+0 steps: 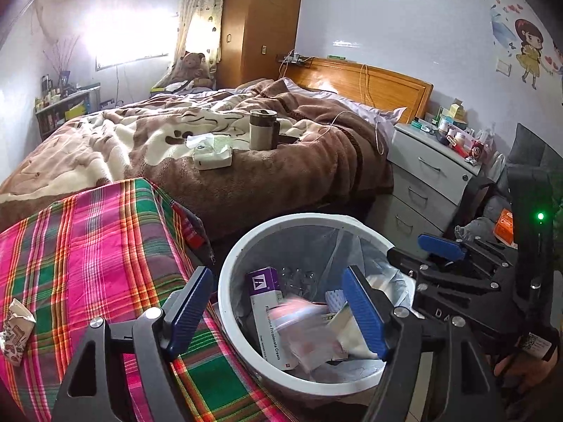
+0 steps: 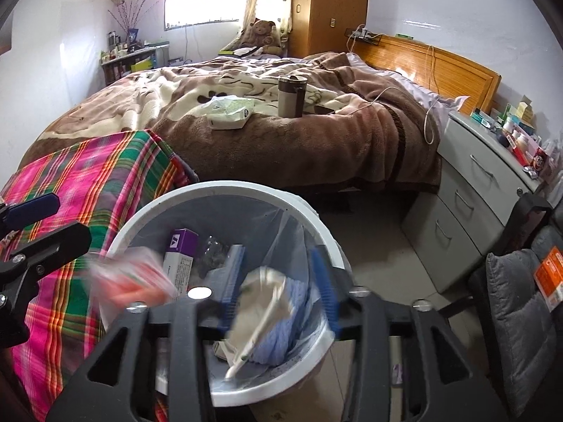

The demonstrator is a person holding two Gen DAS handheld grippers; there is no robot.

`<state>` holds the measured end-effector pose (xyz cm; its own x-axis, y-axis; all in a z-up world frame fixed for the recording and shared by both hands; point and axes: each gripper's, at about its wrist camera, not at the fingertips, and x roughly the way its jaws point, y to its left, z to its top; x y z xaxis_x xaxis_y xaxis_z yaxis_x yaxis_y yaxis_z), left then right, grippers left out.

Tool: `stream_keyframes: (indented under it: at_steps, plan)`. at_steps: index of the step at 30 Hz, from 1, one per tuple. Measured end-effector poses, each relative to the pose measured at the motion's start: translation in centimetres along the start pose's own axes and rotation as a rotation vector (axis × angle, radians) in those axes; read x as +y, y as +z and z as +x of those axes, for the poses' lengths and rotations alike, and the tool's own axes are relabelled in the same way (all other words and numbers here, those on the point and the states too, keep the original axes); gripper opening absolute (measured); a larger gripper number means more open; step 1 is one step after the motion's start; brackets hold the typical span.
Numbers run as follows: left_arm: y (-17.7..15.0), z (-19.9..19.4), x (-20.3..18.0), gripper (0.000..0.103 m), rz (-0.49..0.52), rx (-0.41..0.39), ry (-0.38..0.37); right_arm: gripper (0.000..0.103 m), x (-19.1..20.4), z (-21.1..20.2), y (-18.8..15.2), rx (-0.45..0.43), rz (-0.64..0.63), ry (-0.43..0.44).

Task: Collect trash
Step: 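Open both grippers to drop the carton and paper into the white bin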

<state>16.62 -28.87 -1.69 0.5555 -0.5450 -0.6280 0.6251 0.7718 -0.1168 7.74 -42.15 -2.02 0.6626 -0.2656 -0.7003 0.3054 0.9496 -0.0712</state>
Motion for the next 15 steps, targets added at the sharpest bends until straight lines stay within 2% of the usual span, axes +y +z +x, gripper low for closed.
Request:
stream_keyframes:
  at_steps: [6,15]
  plan:
    - [-0.1,-0.8,0.4,0.076,-0.007,-0.007,0.007,0.059,0.1,-0.2,0.0,-0.004,0.009,-0.014]
    - [-0.7,-3.7,2.1,0.076,-0.027,-0.040,0.046,0.059,1.4,-1.5,0.3,-0.047,0.039,0.019]
